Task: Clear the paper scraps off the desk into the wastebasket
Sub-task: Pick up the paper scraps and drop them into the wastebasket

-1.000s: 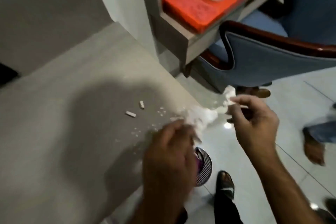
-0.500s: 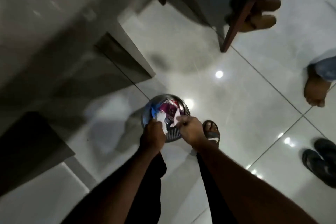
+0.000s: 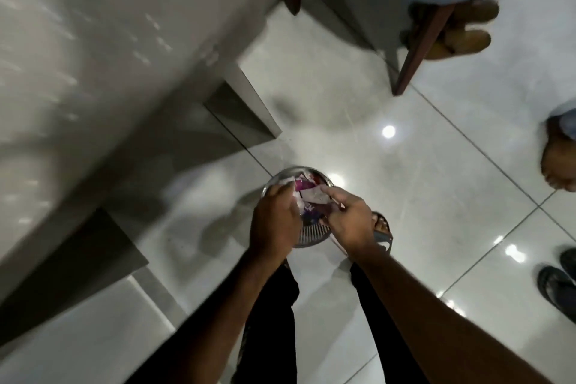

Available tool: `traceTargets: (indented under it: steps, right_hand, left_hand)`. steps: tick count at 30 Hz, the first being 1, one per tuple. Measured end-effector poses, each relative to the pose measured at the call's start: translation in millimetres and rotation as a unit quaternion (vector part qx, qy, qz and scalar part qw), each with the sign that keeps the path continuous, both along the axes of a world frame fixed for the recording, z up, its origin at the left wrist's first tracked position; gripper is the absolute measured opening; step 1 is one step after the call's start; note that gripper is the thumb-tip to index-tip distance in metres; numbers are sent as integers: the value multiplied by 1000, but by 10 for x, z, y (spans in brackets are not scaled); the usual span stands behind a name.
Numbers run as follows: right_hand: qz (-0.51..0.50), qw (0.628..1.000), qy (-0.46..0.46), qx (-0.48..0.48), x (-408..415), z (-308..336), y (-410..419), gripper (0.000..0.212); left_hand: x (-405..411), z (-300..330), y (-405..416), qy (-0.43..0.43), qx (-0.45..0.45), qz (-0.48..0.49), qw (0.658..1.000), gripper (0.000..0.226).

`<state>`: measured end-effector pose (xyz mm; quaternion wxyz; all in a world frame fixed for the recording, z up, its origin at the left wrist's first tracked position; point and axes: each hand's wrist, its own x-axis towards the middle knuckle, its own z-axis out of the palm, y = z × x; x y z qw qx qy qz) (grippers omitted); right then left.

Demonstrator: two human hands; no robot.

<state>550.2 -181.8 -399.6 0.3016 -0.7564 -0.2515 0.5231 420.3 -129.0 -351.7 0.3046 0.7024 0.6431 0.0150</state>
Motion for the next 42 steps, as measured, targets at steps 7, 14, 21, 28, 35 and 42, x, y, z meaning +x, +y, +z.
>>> traceTargets:
  steps: [7,14,21,28,35,42]
  right_hand:
    - [-79,975,-96,185,12,2095,84,30]
    - [19,888,-253,383,-596,3754,1089,19]
    - [329,858,-357,166,-1364,3959,2129,27]
    - [343,825,-428,137,-1621,3651,2297,13]
    - [383,819,-371,213,-1653,3656,2297,23]
    - [594,655,-362,295,-2056,3654,2533,43]
  left_hand:
    - [-65,2183,-297,-59,51,-90,993,45]
    - [-844,3327,377,-91,306,-61,946,24]
    - [-1679,3395,1468,86,255,-82,960,28]
    - [-1761,3028,1568,96,250,-172,948,16]
    - [-1713,3030,1463,101,246,-61,962,6]
    - [-2265,2985,1117,156,269,124,942,13]
